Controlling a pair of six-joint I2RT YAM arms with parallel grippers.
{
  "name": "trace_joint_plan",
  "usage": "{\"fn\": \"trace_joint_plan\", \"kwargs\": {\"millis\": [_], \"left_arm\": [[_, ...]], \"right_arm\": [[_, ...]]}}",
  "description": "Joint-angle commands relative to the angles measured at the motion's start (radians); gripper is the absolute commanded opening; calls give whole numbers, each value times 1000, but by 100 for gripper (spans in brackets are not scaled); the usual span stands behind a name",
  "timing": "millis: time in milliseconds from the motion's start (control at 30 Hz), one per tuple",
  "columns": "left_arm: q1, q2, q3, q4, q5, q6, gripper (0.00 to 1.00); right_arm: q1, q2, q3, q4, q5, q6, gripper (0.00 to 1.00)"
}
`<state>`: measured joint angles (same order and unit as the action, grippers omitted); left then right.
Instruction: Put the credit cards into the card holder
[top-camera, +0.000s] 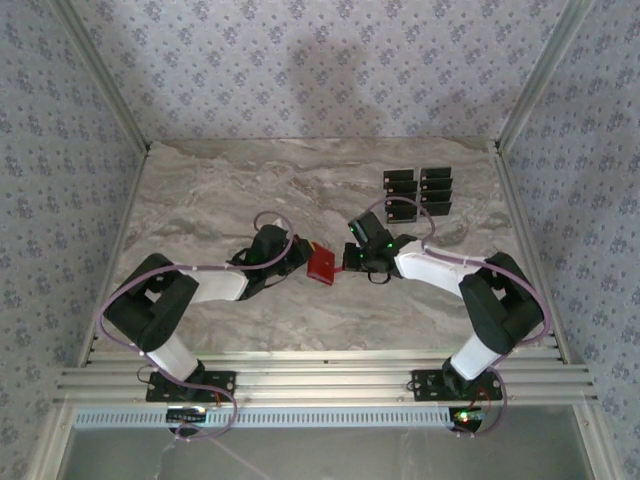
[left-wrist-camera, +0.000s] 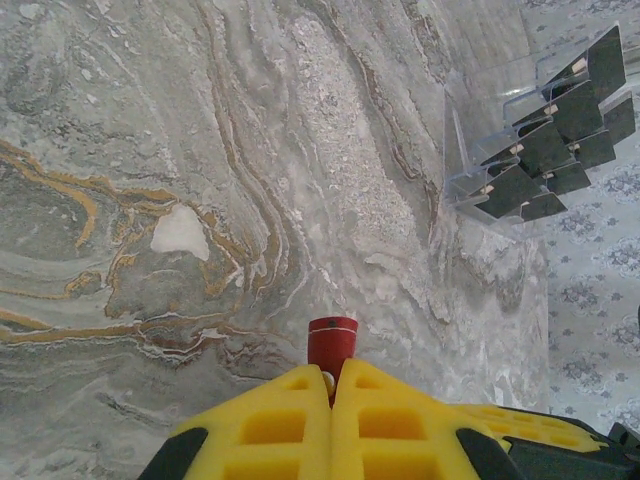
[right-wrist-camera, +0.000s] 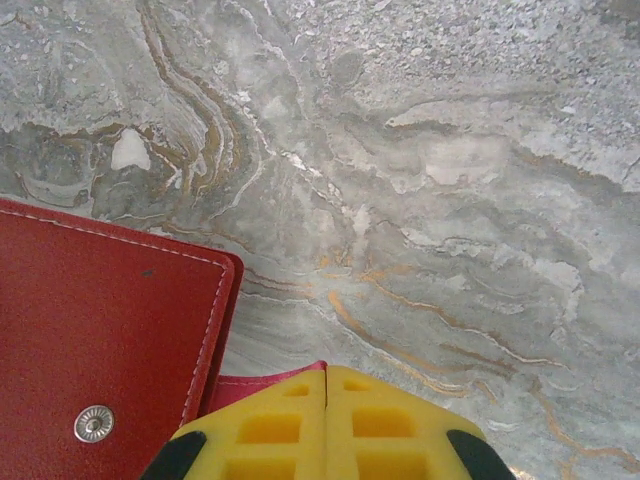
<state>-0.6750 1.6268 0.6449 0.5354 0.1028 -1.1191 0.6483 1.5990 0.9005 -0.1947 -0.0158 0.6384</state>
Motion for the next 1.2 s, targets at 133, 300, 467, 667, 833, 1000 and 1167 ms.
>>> {"fn": "trace_joint_plan", "kwargs": {"millis": [133, 300, 467, 667, 833, 1000, 1167], "left_arm": [[11, -60, 33, -159, -77, 8, 85], [46, -143, 36, -319, -117, 5, 100], [72, -205, 126, -470, -74, -25, 100], [69, -222, 341, -654, 10, -148, 100], [31, -196, 561, -880, -30, -243, 100], [14, -151, 726, -1037, -21, -310, 100], [14, -137, 764, -1060, -5, -328, 100]], "right_arm": [[-10, -37, 13, -24, -14, -36, 0], [-27, -36, 15, -30, -45, -51, 0], [-49, -30, 10, -19, -75, -49, 0], [-66, -34, 9, -14, -97, -34, 0], [-74, -33, 13, -26, -101, -29, 0], [-82, -35, 8, -36, -107, -24, 0], [-85, -23, 8, -41, -113, -17, 0]]}}
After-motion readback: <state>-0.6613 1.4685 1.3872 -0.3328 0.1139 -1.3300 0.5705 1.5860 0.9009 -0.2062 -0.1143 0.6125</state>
